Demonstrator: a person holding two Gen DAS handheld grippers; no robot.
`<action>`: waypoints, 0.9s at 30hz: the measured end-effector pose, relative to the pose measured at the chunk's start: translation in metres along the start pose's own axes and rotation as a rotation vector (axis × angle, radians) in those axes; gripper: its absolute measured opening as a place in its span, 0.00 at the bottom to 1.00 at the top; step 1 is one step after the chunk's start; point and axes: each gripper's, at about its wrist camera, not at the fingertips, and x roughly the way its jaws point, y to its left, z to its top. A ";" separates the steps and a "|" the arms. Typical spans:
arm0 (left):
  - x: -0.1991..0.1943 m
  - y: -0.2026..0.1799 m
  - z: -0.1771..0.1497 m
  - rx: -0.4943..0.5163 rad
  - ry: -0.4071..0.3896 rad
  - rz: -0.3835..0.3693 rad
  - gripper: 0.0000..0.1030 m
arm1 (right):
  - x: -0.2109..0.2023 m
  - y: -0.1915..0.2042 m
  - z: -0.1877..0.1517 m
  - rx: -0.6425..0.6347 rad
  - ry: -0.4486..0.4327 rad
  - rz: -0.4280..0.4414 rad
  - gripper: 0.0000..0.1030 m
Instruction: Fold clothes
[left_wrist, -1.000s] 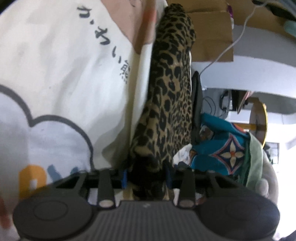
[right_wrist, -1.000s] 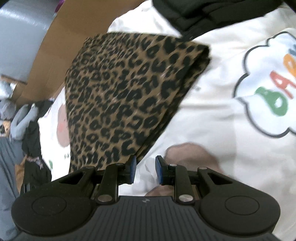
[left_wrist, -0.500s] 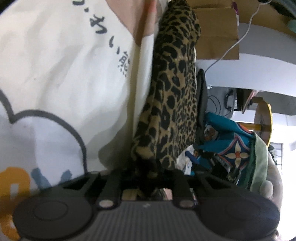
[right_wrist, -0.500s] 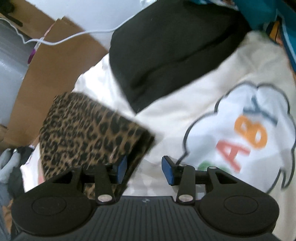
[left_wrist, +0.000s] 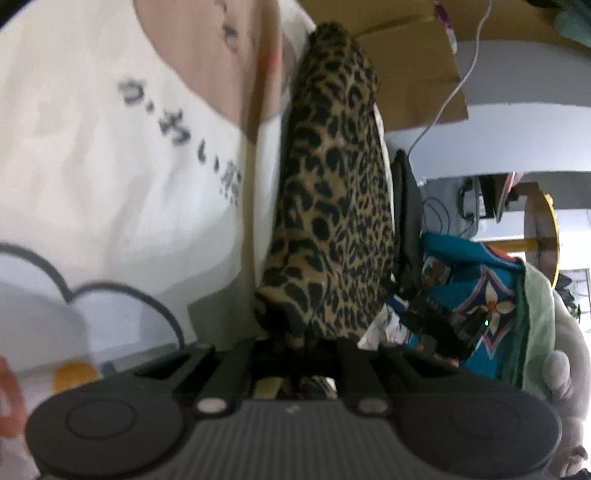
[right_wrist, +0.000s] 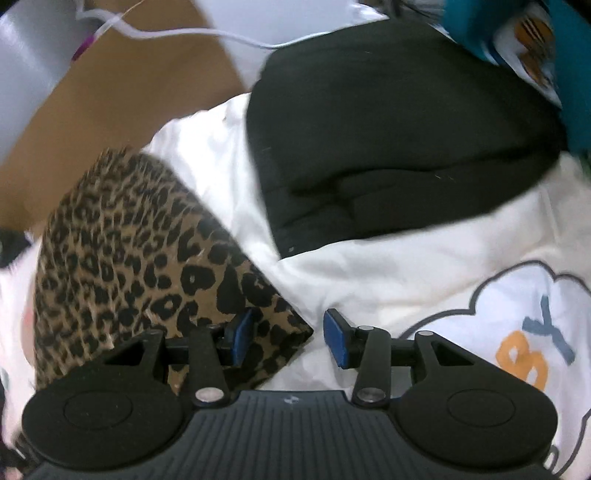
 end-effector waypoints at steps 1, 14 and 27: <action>-0.003 0.000 0.001 0.001 -0.010 0.003 0.04 | 0.000 0.000 0.000 0.002 0.003 0.006 0.48; -0.010 0.001 0.005 -0.008 -0.056 0.022 0.04 | 0.008 0.010 0.019 -0.096 0.113 0.039 0.26; -0.041 -0.043 0.009 0.086 -0.082 0.035 0.04 | -0.008 0.027 0.034 -0.106 0.195 0.025 0.06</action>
